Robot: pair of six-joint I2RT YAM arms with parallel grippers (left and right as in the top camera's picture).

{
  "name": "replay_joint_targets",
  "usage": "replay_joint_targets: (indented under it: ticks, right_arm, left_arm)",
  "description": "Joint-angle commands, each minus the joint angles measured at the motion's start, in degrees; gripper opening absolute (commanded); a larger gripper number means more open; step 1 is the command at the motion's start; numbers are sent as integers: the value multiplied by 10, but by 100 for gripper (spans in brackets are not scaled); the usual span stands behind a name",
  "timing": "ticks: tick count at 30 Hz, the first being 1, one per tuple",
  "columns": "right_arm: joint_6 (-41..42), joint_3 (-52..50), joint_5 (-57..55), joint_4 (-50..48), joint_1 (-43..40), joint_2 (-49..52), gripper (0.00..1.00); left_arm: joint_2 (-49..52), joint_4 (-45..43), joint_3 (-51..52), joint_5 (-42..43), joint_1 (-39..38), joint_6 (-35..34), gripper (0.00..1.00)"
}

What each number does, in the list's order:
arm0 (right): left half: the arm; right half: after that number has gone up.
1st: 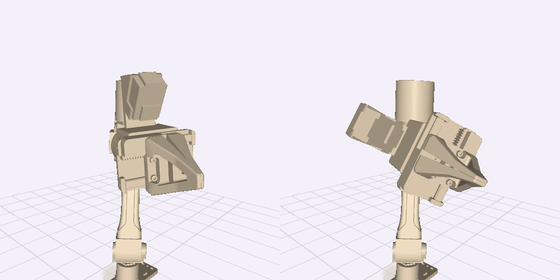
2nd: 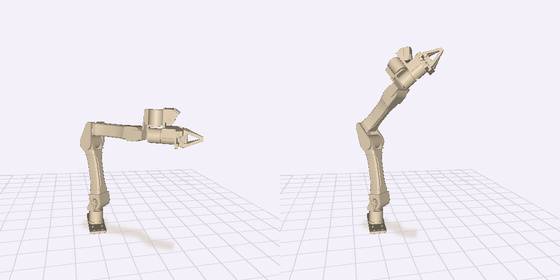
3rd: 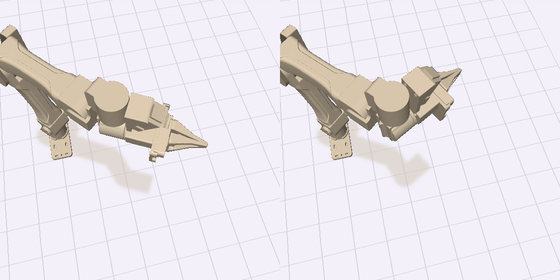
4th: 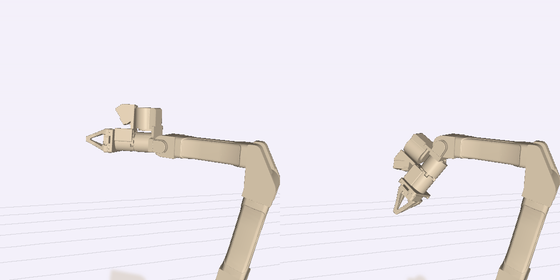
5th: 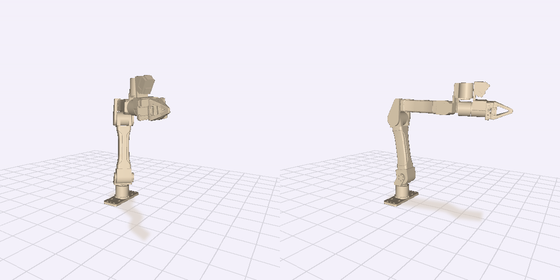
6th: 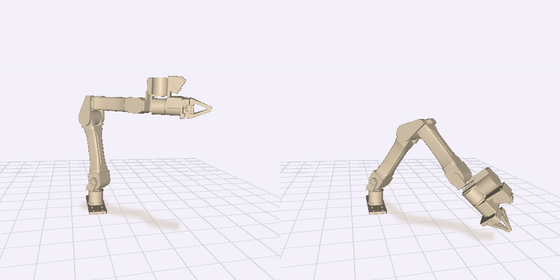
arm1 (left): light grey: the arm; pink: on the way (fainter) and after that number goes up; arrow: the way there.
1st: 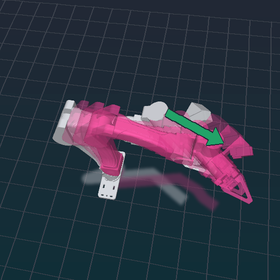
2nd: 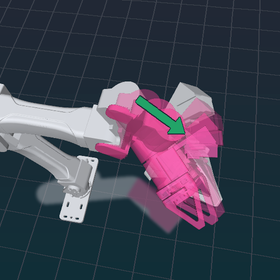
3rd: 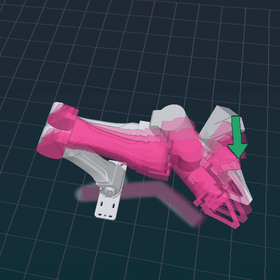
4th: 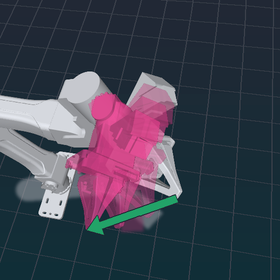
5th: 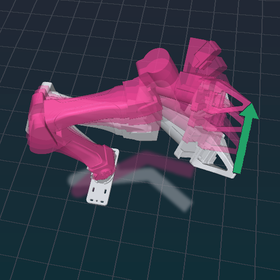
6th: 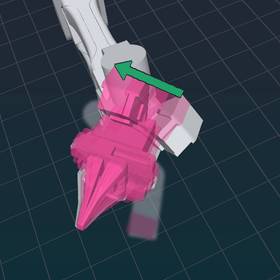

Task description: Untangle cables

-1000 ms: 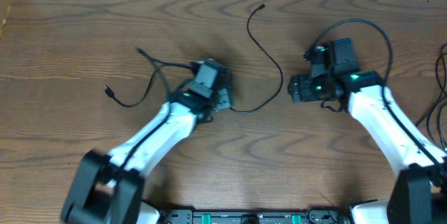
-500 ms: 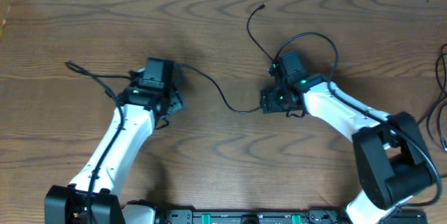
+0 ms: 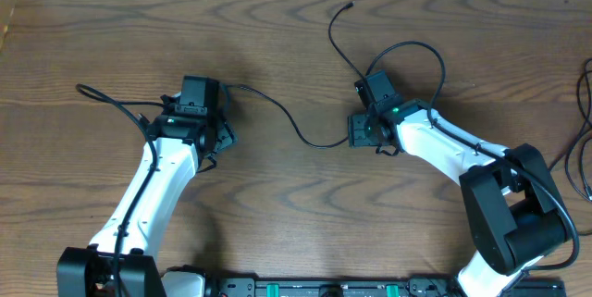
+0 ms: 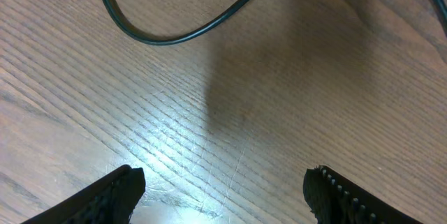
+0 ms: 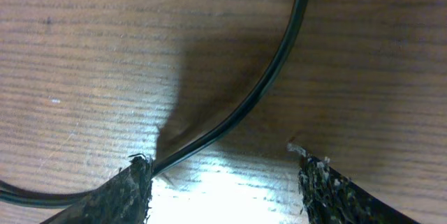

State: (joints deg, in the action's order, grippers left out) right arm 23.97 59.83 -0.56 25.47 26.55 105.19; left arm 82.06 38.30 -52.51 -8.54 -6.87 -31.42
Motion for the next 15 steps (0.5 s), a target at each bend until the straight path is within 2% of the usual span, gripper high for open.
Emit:
replay_joint_targets:
  ticks: [1, 8, 15]
  right_arm:
    - [13, 1, -25, -9, 7, 9, 67]
    - [23, 1, -20, -54, 7, 9, 70]
    - [10, 1, -41, -42, 10, 9, 66]
  left_arm:
    - [-2, 0, 0, -12, 2, 10, 79]
    - [-2, 1, 1, -12, 2, 10, 80]
    - [-2, 1, 1, -11, 2, 10, 81]
